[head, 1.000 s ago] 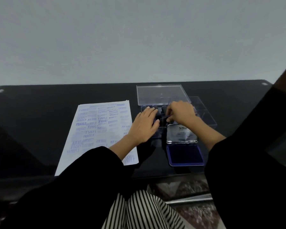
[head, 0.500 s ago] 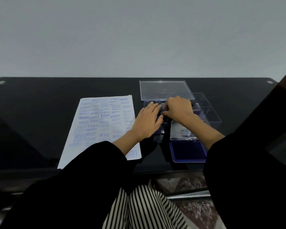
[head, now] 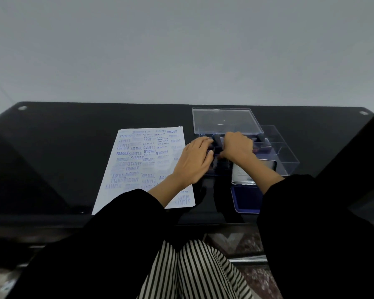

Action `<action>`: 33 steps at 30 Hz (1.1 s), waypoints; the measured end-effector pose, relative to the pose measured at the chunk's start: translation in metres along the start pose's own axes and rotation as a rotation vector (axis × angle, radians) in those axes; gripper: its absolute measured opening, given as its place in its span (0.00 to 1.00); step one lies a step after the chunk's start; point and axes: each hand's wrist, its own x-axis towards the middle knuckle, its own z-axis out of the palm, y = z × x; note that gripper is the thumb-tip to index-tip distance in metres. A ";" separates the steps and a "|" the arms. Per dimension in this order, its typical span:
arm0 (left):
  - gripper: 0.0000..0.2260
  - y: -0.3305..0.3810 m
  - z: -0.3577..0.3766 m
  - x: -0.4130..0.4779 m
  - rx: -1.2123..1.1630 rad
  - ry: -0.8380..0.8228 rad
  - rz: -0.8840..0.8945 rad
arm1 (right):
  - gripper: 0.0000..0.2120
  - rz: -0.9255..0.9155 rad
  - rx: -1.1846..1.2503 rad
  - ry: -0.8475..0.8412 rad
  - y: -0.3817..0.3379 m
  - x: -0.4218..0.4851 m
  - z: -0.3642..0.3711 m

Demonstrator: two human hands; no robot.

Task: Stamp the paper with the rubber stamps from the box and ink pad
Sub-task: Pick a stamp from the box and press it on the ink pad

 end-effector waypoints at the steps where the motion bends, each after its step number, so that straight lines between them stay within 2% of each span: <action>1: 0.16 0.000 -0.003 -0.001 0.000 0.002 0.002 | 0.15 0.020 0.042 -0.005 0.001 0.000 0.001; 6: 0.17 0.002 -0.017 -0.010 0.021 0.008 -0.001 | 0.18 0.096 0.295 0.009 0.004 -0.004 -0.013; 13: 0.17 0.015 -0.036 -0.027 0.051 0.016 0.004 | 0.13 0.076 0.580 0.192 0.017 -0.026 -0.064; 18: 0.17 0.034 -0.045 -0.041 0.091 0.007 0.038 | 0.11 0.110 0.654 0.187 0.039 -0.057 -0.083; 23: 0.16 0.050 -0.037 -0.055 0.125 -0.044 0.055 | 0.14 0.130 0.640 0.157 0.063 -0.093 -0.071; 27: 0.16 0.057 -0.026 -0.062 0.134 -0.097 0.039 | 0.11 0.100 0.554 0.142 0.076 -0.116 -0.048; 33: 0.18 0.064 -0.005 -0.071 0.127 -0.239 0.013 | 0.14 0.000 0.553 0.210 0.074 -0.126 -0.015</action>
